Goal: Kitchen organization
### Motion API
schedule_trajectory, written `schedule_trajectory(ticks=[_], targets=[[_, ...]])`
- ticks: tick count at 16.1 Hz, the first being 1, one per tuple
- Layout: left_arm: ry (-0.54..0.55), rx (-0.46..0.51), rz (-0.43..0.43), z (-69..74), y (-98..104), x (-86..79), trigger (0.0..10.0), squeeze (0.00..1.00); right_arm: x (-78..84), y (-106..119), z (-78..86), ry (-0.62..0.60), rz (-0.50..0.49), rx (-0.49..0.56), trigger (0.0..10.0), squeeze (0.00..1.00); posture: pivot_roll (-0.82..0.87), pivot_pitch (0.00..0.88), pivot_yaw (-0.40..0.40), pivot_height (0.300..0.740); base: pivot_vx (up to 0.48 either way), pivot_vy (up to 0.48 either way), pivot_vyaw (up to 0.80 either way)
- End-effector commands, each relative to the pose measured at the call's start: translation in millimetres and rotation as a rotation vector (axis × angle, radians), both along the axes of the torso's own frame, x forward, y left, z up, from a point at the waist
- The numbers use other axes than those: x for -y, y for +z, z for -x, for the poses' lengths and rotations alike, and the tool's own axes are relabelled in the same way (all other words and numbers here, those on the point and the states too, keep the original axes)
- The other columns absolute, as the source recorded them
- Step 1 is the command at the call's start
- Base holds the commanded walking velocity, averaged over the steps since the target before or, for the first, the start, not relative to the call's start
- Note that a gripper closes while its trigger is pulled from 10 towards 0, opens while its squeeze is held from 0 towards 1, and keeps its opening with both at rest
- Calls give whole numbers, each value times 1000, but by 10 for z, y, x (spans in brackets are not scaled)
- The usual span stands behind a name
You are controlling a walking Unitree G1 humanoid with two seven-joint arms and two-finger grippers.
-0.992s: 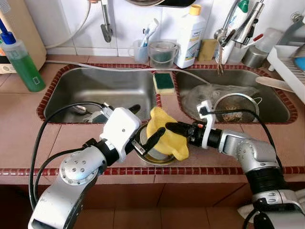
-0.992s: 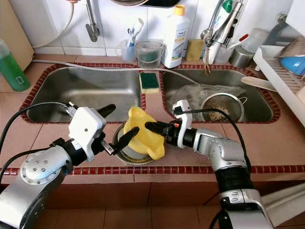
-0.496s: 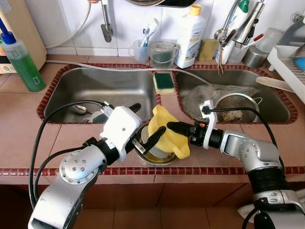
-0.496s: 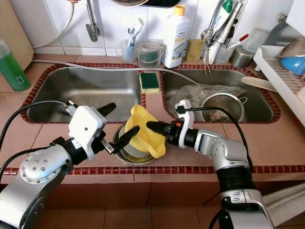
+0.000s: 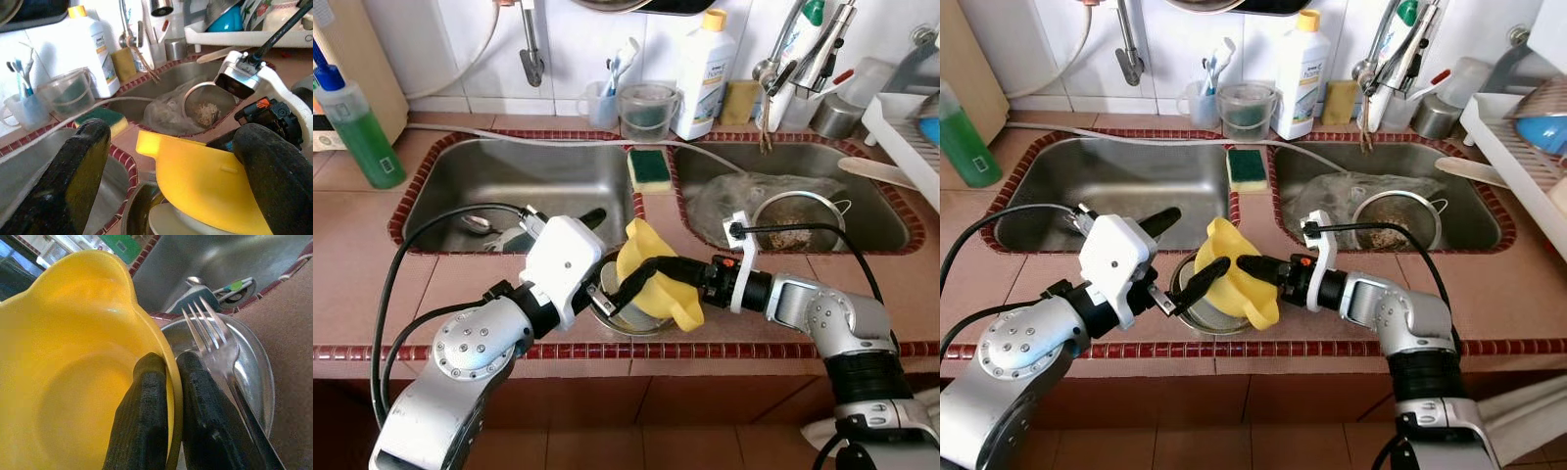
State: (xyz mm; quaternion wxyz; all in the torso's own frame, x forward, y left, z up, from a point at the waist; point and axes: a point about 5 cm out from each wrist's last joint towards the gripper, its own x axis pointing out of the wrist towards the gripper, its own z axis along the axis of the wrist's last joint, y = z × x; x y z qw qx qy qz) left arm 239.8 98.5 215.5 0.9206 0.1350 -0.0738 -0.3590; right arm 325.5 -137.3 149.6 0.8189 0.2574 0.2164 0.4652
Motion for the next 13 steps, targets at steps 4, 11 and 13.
schedule_trajectory(ticks=[4,11,13], targets=[[14,-14,-12,-17,-26,1,10000,0,-59,253,8,59,-101,108,10000,0,-27,112,-43,740,0,0,0],[9,-12,-10,-18,-23,16,10000,0,-15,324,-17,41,-107,119,10000,0,-28,105,-42,740,0,0,0],[8,-13,-9,-20,-23,20,10000,0,-19,345,-19,43,-125,124,10000,0,-28,105,-41,740,0,0,0]])
